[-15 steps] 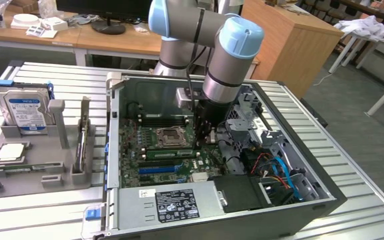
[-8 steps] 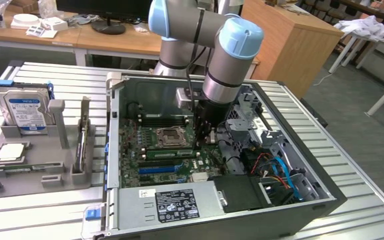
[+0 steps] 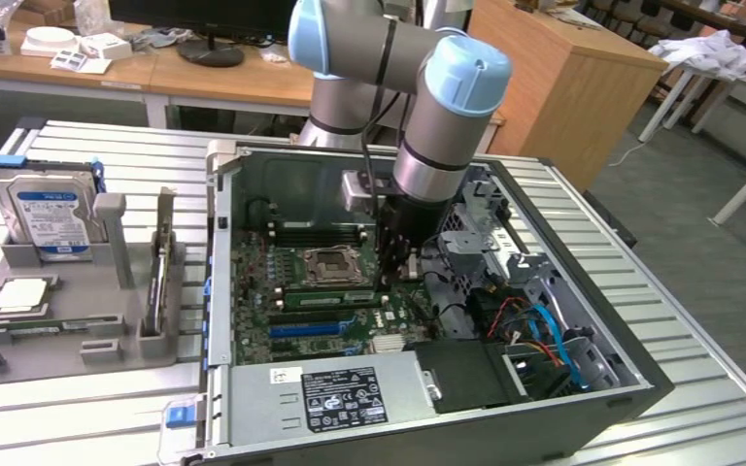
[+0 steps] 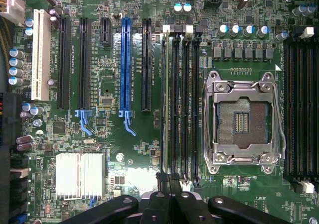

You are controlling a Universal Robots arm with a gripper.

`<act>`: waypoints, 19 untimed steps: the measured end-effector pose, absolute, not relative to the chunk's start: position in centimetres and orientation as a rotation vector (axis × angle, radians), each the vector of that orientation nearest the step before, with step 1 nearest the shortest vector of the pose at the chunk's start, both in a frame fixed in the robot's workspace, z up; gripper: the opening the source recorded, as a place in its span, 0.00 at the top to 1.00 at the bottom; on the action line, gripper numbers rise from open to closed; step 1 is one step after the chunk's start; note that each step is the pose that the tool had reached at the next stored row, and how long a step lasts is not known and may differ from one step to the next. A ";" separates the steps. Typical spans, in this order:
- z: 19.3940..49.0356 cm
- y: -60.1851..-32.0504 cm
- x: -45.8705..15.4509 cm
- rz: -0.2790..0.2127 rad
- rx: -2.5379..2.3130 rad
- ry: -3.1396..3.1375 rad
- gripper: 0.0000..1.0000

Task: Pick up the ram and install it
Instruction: 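Press down the ram until it locks into place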

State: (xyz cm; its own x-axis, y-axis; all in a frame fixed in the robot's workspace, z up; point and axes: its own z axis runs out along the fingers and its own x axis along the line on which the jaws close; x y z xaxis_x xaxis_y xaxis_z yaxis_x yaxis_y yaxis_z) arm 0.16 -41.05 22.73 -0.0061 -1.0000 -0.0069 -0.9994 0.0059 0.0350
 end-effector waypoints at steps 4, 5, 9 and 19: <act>22.7 -41.1 0.2 -0.046 2.200 -2.214 0.89; 22.7 -41.1 0.2 -0.046 2.200 -2.214 0.89; 22.6 -41.1 0.2 -0.046 2.200 -2.214 0.89; 22.5 -41.1 0.2 -0.046 2.200 -2.214 0.89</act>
State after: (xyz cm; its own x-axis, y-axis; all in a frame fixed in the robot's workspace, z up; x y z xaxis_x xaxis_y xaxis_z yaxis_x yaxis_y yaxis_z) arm 0.16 -41.05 22.48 -0.0062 -1.0000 -0.0066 -0.9994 0.0059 0.0351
